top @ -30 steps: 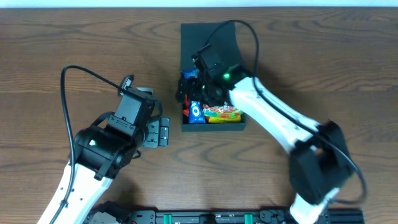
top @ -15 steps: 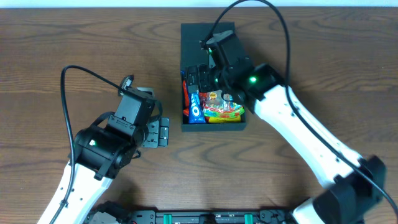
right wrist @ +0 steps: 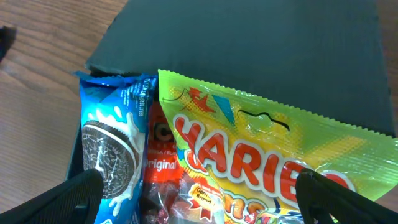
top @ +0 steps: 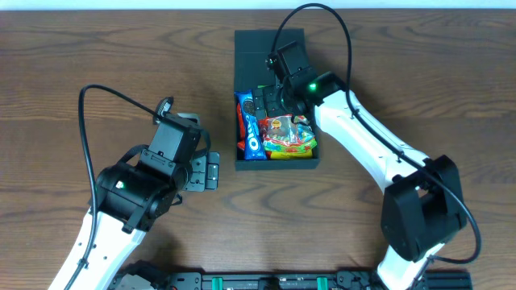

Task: Pack container
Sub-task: 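Push the Oreo pack down along the box's left wall and release, then withdraw right gripper from the box to the right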

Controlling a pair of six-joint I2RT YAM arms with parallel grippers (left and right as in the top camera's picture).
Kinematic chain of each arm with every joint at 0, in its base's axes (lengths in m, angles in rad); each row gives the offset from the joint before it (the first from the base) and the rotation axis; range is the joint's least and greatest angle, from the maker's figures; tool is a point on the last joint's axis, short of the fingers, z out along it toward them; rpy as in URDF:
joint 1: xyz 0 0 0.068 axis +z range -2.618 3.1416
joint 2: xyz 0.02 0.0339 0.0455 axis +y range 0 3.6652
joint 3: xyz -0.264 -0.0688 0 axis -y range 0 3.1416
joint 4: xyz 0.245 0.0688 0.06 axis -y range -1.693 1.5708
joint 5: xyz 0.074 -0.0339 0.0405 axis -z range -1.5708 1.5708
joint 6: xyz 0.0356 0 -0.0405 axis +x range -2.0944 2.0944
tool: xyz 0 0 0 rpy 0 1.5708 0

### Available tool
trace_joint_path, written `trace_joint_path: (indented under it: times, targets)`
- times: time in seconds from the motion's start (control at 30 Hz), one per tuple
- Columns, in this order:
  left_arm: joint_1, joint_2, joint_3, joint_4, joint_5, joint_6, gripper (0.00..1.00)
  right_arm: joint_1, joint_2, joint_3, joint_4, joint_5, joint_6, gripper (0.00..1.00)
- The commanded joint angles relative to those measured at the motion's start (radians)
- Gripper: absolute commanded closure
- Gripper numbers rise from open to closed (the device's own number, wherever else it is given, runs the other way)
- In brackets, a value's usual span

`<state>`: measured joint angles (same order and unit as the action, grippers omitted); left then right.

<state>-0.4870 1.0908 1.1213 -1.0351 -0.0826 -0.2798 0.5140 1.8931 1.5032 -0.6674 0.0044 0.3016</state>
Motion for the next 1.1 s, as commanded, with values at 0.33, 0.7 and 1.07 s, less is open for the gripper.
trace_joint_path:
  times: [0.33, 0.7, 1.07]
  targets:
    - [0.003, -0.005, 0.000, 0.000, -0.010, 0.011, 0.05, -0.019, 0.102, -0.001, 0.015, 0.014, -0.027, 0.01]
    - [0.003, -0.005, 0.000, -0.001, -0.010, 0.011, 0.05, -0.019, 0.098, 0.001, 0.027, 0.014, -0.014, 0.01]
    - [0.003, -0.005, 0.000, 0.000, -0.010, 0.011, 0.05, -0.040, -0.304, 0.001, -0.143, 0.017, -0.036, 0.01]
